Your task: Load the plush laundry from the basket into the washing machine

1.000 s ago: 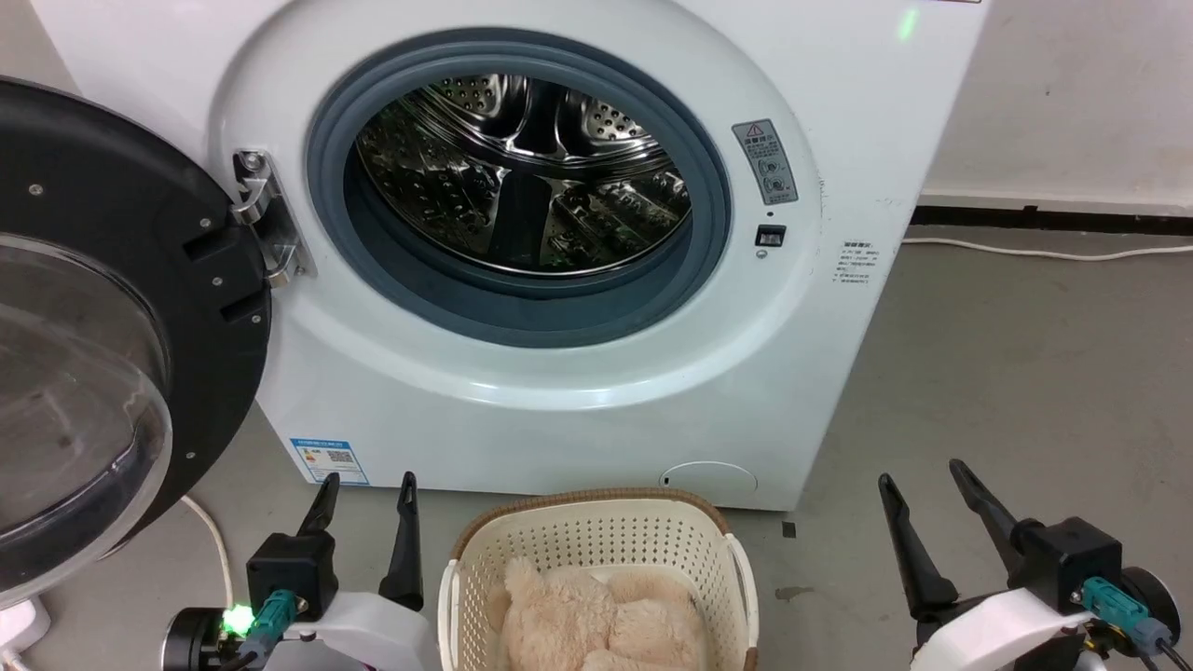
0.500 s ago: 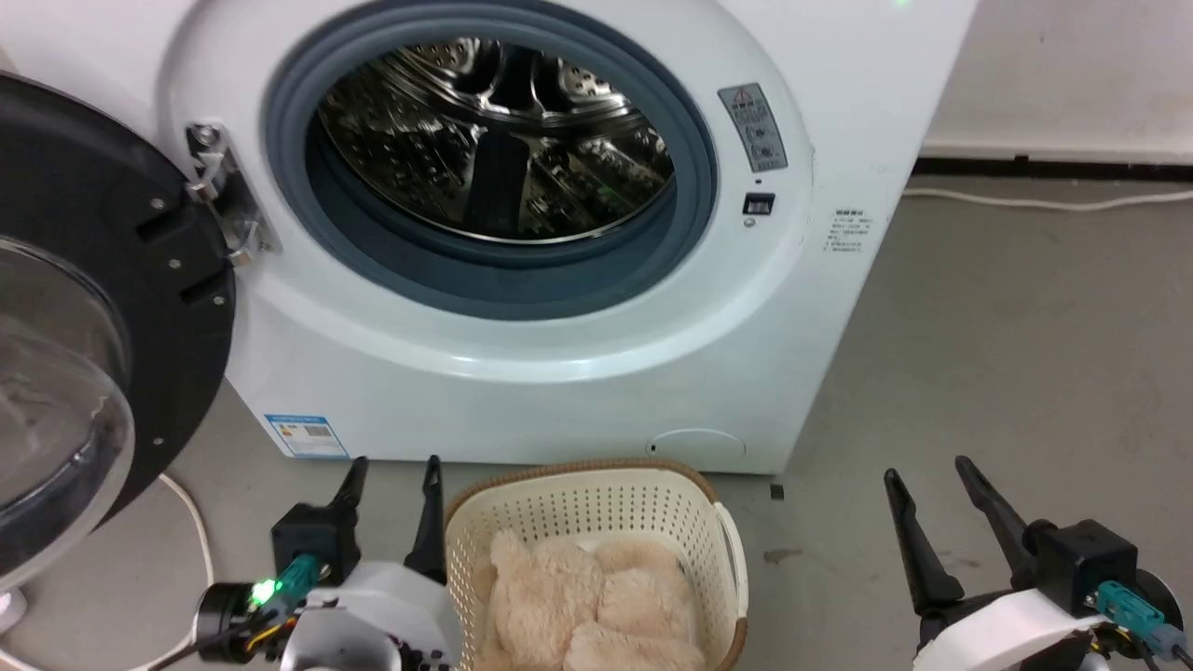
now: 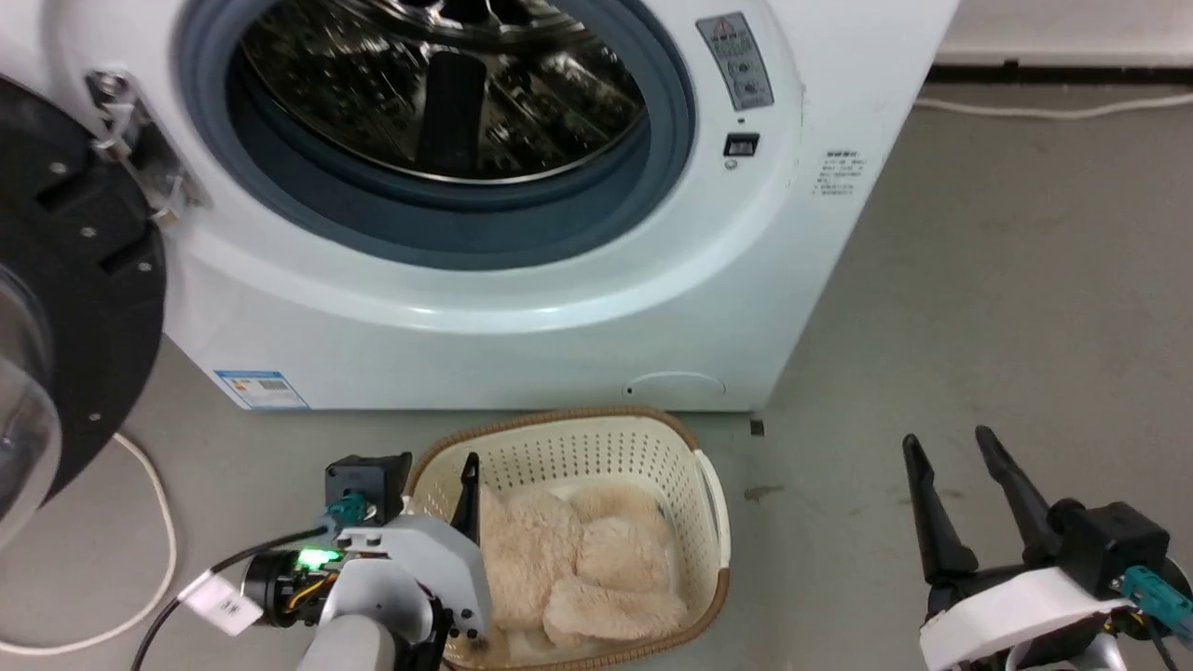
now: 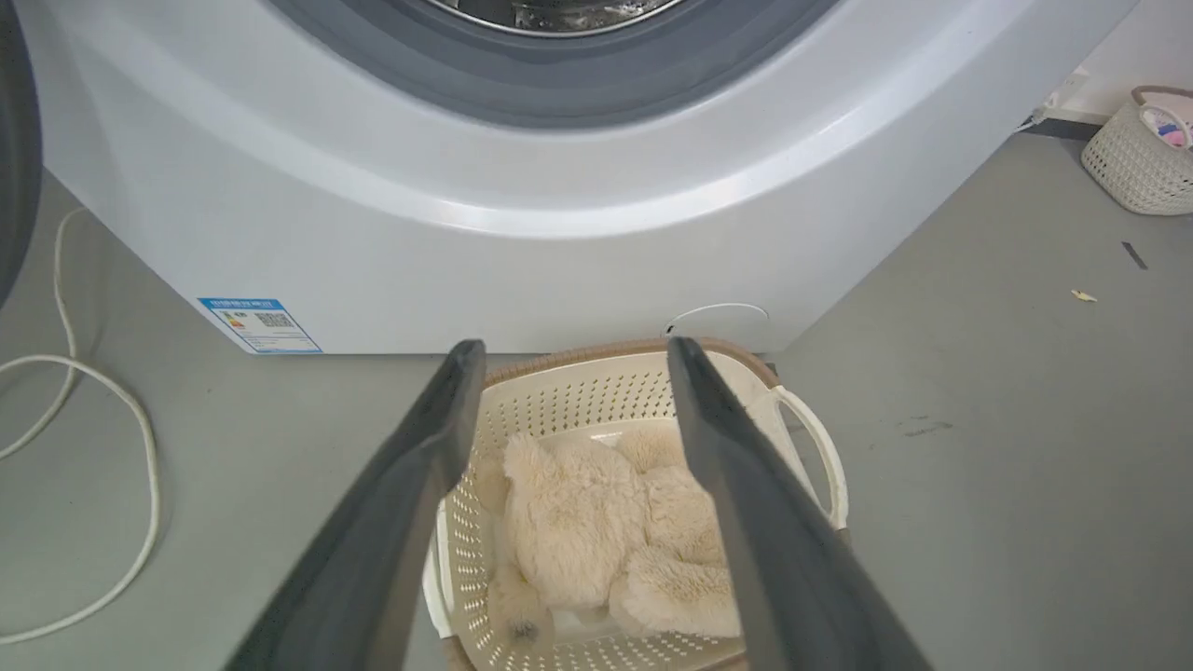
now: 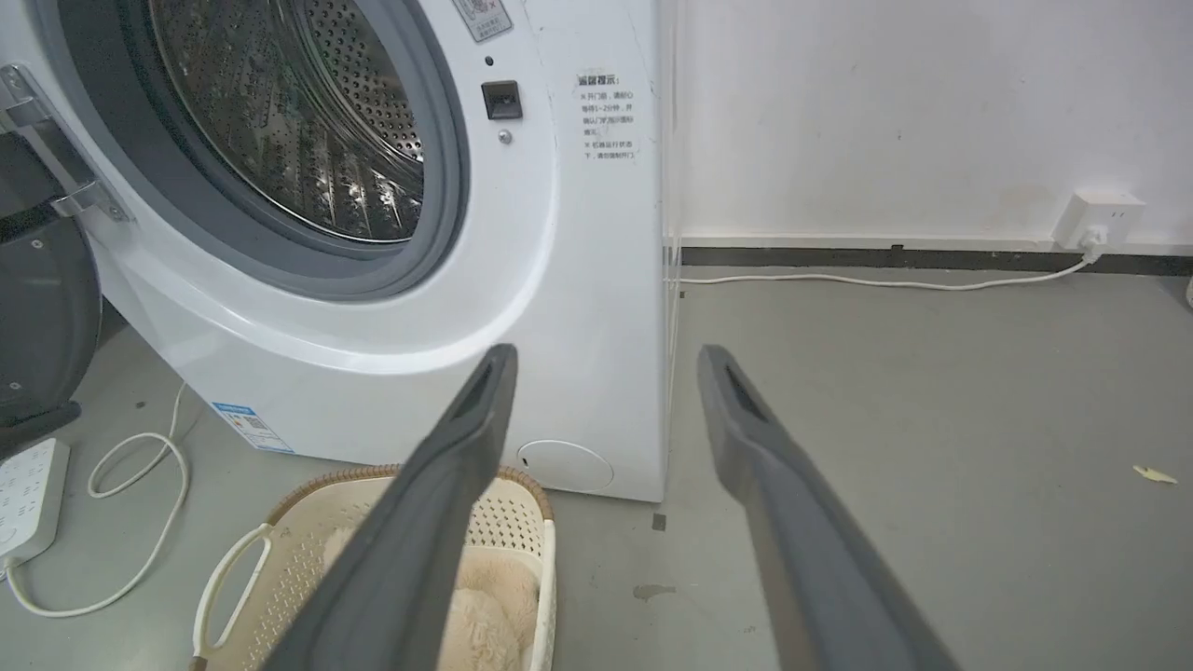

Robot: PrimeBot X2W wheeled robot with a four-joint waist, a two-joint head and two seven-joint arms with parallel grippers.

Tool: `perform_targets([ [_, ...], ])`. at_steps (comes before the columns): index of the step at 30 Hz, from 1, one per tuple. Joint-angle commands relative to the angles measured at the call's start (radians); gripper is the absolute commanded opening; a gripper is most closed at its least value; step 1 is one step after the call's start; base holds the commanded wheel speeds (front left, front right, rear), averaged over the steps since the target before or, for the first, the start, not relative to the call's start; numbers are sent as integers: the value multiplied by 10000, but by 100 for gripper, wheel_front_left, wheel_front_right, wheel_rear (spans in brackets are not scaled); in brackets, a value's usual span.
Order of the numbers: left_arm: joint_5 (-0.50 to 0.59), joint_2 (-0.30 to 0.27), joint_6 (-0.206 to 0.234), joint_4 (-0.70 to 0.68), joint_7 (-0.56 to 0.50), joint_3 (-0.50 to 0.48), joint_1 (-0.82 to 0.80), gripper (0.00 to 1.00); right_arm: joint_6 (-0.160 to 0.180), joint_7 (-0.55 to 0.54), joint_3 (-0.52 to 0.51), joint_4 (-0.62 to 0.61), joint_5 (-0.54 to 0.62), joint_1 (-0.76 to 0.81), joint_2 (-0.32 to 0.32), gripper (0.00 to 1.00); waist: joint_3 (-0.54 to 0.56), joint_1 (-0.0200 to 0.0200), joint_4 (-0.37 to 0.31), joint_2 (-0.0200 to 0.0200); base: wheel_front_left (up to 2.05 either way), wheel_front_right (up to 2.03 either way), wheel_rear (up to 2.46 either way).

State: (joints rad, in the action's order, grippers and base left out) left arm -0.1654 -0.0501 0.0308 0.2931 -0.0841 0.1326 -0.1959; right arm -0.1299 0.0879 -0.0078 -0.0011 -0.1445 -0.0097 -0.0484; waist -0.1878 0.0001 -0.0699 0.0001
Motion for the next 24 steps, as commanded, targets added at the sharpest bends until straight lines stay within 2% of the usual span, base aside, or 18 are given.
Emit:
perform_targets([
  [1, -139, -6, 4, 273, -150, 94, -284, 100, -3, 114, -38, 7, -154, -188, -8, 100, -241, -1, -122, -1, 0, 0, 0],
  [13, -803, -22, 320, 1803, -1840, 470, -1388, 100, -4, 434, -169, 19, -601, -397, -9, 100, -1390, -1, -481, -1, 0, 0, 0],
  [24, -995, -136, 305, 2685, -2866, 1201, -2084, 100, -5, 702, -204, 69, -1094, -619, -11, 100, -2426, -1, -768, -1, 0, 0, 0],
])
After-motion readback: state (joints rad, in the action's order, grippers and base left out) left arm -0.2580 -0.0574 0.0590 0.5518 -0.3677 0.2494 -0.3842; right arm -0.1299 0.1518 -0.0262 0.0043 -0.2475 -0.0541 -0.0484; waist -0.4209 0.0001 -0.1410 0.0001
